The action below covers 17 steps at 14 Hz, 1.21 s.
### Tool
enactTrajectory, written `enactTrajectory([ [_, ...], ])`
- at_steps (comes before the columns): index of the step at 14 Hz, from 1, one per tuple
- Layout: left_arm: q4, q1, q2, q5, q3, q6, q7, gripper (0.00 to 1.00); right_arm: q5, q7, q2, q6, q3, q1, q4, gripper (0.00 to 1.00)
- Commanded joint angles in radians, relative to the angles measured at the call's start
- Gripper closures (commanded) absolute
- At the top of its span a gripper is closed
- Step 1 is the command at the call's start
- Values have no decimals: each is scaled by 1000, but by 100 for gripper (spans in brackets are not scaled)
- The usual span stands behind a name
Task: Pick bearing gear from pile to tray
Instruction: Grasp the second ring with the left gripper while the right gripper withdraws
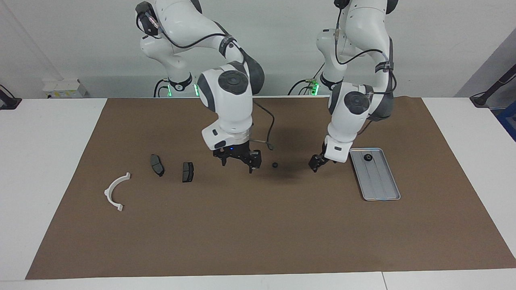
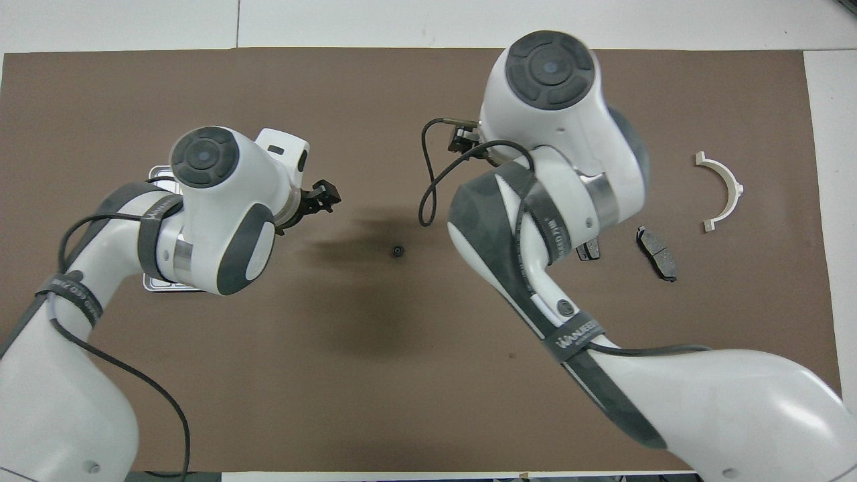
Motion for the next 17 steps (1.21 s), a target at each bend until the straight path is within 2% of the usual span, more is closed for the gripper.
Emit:
enactTrajectory([
  [1, 83, -101, 87, -11, 16, 2, -98, 10, 20, -304, -60, -55, 19, -115, -15, 0],
  [3, 143, -132, 112, -32, 16, 4, -129, 24, 21, -503, -91, -84, 19, -195, -15, 0],
  [4, 161, -140, 127, -34, 16, -4, -142, 26, 26, -577, -106, -96, 19, -230, -15, 0],
  [6, 149, -157, 129, -32, 16, 7, -156, 35, 32, -676, -134, -125, 19, -282, -17, 0],
  [9, 106, -183, 121, -26, 19, 8, -178, 35, 32, -742, -180, -181, 16, -343, -21, 0],
  [10, 103, -195, 121, -26, 20, 8, -196, 38, 31, -754, -189, -197, 16, -360, -21, 0],
  [11, 103, -197, 121, -24, 20, 10, -210, 41, 28, -773, -196, -201, 14, -367, -21, 0],
  [17, 42, -232, 118, -23, 20, 77, -239, 42, 28, -783, -237, -237, 12, -391, -24, 0],
])
